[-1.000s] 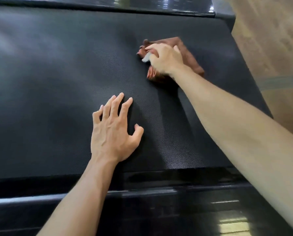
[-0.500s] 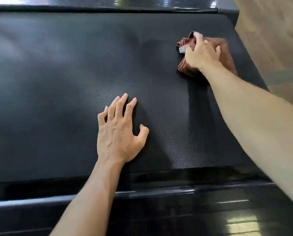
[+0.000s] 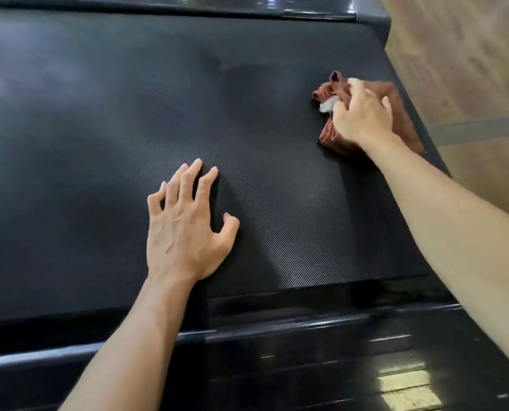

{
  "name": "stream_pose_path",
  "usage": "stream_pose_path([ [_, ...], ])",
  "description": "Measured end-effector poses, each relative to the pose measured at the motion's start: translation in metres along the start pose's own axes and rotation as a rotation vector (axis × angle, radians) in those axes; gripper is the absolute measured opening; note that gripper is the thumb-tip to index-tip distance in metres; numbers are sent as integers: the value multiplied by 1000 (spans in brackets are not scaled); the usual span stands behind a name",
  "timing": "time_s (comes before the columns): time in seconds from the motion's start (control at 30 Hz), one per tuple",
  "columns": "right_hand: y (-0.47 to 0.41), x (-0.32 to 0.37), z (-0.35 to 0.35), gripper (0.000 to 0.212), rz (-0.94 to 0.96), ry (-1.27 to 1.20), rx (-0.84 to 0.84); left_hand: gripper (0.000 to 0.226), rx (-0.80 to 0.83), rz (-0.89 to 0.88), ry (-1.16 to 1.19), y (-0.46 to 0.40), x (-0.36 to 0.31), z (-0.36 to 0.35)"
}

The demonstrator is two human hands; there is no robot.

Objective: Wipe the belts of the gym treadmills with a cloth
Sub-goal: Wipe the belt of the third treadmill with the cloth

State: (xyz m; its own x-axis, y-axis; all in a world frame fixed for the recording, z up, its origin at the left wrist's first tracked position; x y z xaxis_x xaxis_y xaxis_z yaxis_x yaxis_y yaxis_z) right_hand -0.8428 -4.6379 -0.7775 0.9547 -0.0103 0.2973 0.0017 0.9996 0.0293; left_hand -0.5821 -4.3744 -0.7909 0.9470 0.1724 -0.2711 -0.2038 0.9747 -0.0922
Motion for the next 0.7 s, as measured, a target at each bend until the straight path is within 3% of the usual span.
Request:
stream_pose_path([
  [0.13, -26, 41, -4, 55, -3, 51, 27, 74, 13, 4, -9, 0, 2, -3],
  [0.27, -2, 87, -17, 52, 251, 62, 97, 75, 14, 3, -13, -2, 2, -2],
  [0.4, 51, 52, -22, 63, 457, -6, 169, 76, 17, 3, -6, -1, 1, -1],
  [0.47, 59, 14, -12, 65, 420, -17, 138, 76, 20, -2, -4, -1, 0, -1],
  [0.57, 38, -22, 4, 62, 185, 19, 25, 75, 19, -3, -7, -1, 1, -1],
  [0.7, -11, -14, 12, 56, -70, 19, -23, 76, 18, -5, -14, -2, 0, -1],
])
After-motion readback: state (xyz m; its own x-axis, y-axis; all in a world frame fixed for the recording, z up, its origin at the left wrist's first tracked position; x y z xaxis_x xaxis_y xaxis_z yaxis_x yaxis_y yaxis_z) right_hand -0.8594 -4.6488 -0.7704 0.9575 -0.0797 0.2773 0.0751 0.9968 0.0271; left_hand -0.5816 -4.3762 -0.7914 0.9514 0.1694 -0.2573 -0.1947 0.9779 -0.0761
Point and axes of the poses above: each hand's wrist, its own y-axis away from the middle knuckle, its own z-axis out of the back of the hand, x = y × z, the point moved 7 cm from there along -y, towards the middle knuckle, and after that the axes turned 1 degree about x, right-handed, at the moved point
